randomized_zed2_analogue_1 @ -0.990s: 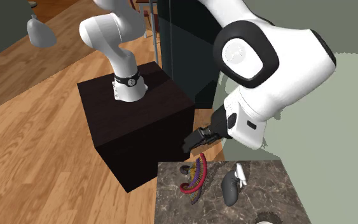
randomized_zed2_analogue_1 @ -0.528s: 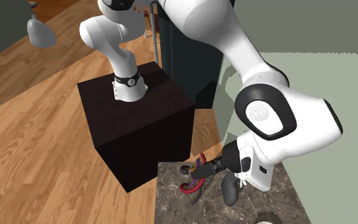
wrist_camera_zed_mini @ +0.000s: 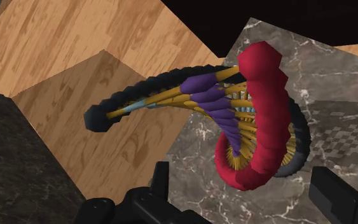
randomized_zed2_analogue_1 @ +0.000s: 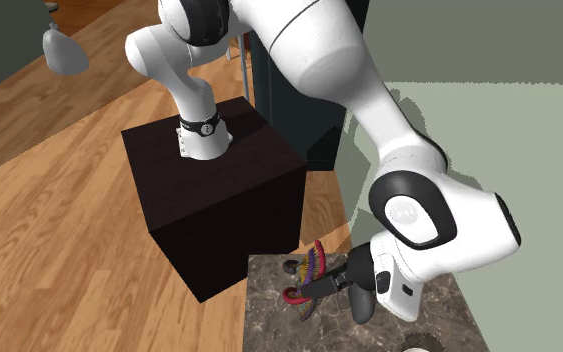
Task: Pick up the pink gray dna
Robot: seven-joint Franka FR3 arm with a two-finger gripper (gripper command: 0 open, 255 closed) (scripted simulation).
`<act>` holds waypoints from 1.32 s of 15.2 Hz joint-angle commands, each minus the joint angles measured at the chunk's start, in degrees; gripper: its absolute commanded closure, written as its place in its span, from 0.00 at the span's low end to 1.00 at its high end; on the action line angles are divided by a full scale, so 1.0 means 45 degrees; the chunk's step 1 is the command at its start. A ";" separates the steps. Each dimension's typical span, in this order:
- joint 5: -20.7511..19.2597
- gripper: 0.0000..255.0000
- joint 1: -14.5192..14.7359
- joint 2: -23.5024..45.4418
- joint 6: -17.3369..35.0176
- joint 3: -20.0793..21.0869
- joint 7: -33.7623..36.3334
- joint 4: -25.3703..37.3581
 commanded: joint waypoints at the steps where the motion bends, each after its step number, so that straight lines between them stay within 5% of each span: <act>1: -0.0017 0.00 0.0020 0.0141 0.0157 -0.0003 0.0098 -0.0040; 2: -0.0018 0.00 0.0021 0.0143 0.0156 -0.0003 0.0098 -0.0037; 3: -0.0020 1.00 0.0016 0.0129 0.0168 -0.0004 0.0100 -0.0063; 20: 0.0108 1.00 -0.0002 -0.0755 -0.0571 0.0076 -0.0206 -0.0147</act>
